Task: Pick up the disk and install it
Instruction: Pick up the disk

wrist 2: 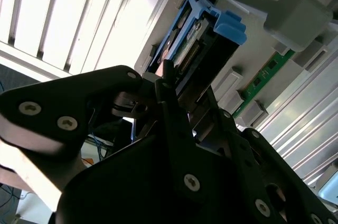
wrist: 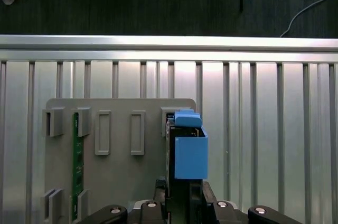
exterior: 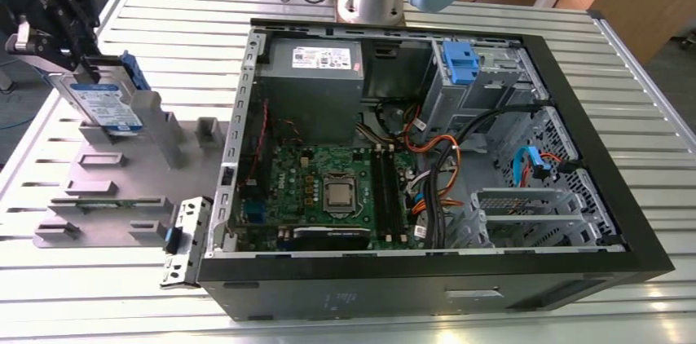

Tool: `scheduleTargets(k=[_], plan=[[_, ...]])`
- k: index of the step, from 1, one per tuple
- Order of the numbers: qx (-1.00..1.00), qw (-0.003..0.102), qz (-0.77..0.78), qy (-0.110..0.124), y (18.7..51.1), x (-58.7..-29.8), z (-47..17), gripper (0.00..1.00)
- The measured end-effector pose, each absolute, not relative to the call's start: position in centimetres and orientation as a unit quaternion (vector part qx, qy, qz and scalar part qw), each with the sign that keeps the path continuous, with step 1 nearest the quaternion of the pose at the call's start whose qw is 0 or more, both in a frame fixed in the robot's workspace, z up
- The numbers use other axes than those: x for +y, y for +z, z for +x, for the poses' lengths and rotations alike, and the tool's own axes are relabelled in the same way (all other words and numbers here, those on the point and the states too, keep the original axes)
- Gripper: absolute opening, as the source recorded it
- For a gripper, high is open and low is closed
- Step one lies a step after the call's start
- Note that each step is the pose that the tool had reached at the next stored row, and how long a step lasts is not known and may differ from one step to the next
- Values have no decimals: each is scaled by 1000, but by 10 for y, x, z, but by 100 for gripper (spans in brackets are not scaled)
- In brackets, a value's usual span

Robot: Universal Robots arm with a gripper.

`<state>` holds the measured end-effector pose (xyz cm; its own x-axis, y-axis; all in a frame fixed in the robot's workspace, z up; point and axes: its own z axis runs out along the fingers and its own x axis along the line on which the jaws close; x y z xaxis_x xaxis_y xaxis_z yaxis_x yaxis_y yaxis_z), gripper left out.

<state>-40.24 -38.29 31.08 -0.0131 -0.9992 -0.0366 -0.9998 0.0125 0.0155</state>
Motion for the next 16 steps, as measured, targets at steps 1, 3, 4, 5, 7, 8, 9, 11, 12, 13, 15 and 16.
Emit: scheduleTargets(k=[1,3,4,5,7,8,9,11,12,13,15,16], plan=[[711,8,-702,18,311,-383,-402,35],[711,8,-702,18,311,-383,-402,35],[711,8,-702,18,311,-383,-402,35],[711,8,-702,18,311,-383,-402,35],[711,8,-702,18,311,-383,-402,35],[711,7,-702,18,312,-383,-402,35],[711,7,-702,18,313,-383,-402,35],[711,8,-702,18,318,-383,-402,35],[711,8,-702,18,321,-383,-402,35],[711,8,-702,18,324,-383,-402,35],[711,8,-702,18,330,-383,-402,35],[711,8,-702,18,333,-383,-402,35]])
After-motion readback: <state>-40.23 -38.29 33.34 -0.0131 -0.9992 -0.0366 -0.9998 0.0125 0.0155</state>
